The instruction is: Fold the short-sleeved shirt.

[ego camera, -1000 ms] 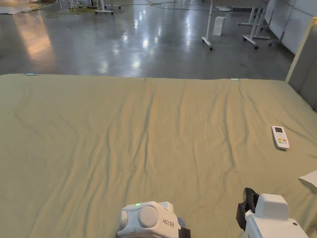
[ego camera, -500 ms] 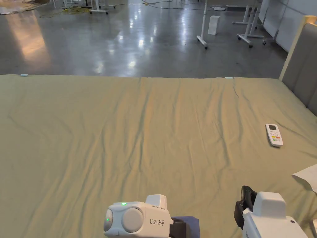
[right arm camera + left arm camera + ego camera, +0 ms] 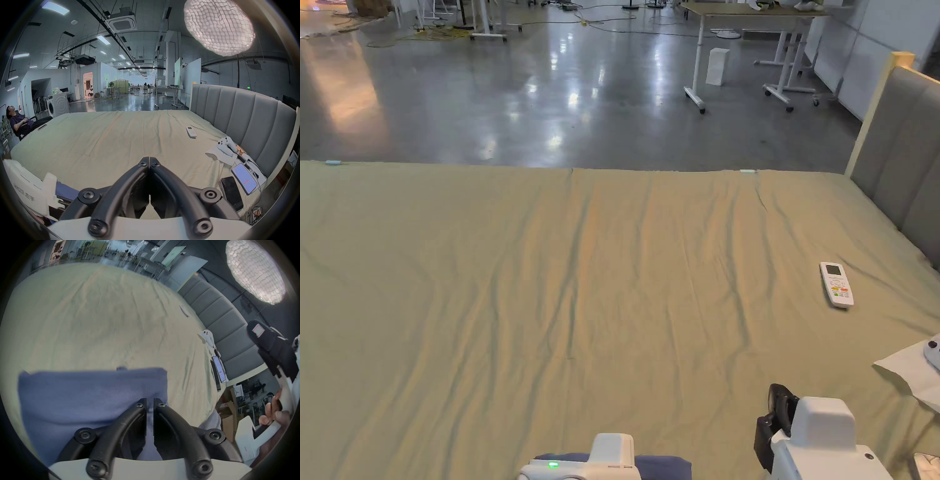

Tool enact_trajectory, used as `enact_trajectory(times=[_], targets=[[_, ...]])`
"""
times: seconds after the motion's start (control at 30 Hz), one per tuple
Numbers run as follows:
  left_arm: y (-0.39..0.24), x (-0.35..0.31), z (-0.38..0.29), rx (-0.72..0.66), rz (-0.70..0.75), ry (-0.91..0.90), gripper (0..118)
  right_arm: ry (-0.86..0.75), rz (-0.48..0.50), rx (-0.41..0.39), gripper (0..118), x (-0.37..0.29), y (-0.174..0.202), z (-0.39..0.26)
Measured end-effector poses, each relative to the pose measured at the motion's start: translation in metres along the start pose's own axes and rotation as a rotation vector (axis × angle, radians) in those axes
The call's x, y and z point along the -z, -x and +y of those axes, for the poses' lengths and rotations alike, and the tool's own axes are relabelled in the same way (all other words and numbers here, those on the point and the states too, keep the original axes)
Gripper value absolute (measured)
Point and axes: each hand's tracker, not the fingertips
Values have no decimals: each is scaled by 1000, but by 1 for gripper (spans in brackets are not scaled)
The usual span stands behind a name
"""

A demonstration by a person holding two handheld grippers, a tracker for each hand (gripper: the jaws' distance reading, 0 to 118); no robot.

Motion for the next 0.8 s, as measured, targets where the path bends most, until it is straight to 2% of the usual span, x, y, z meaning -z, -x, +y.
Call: enact_trajectory(times=[0.2,0.33,0.43,0.53,0.67,0.8], targets=[[-1,-69,26,113,101,-294,9,-60,18,-16,0,1,14,18],[1,-118,37,225,286,-551,6,-113,28,-18,0,3,24,35],[7,-149,39,272,392,-721,6,-174,22,-32,0,3,33,49],[12,-169,38,298,567,-866,6,-224,20,-41,0,1,39,62],[24,-195,38,274,685,-985,6,-259,22,-43,0,0,44,76],[46,-214,38,275,741,-1021,6,-287,8,-52,0,0,44,85]])
